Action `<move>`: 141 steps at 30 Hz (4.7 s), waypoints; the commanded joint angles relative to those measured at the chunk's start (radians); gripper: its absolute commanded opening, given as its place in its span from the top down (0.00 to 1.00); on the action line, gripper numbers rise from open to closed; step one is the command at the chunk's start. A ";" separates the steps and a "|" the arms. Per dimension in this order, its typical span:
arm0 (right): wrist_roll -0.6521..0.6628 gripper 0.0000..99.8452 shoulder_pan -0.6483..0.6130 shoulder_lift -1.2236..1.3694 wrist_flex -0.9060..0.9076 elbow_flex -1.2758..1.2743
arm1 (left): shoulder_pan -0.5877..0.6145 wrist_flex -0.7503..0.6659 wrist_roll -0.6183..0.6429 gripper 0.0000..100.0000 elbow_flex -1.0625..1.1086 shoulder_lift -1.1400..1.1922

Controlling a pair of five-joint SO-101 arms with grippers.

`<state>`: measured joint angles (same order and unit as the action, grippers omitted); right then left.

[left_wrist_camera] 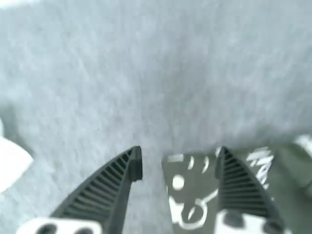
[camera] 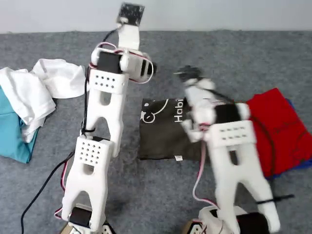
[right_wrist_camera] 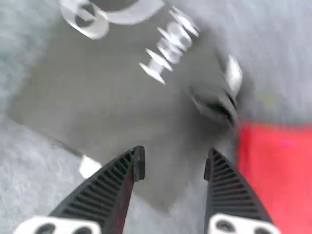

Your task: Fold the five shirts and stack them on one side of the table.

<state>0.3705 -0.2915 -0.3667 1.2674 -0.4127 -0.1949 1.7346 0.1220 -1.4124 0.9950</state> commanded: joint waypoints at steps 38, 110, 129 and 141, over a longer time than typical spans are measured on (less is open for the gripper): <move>0.009 0.79 0.242 0.418 -0.334 0.270 | 0.040 -0.210 -0.003 0.76 0.536 -0.106; -0.216 0.99 0.159 0.704 0.096 0.821 | 0.262 0.015 -0.226 0.76 1.751 -1.188; -0.473 0.99 0.555 0.584 0.205 0.862 | 0.259 0.003 -0.226 0.76 1.755 -1.186; -0.440 0.99 0.765 0.430 0.450 0.855 | 0.261 0.003 -0.226 0.76 1.755 -1.186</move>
<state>-0.0821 0.4081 0.1135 1.6663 0.4035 0.0629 1.7331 -0.0959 0.3445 -0.1603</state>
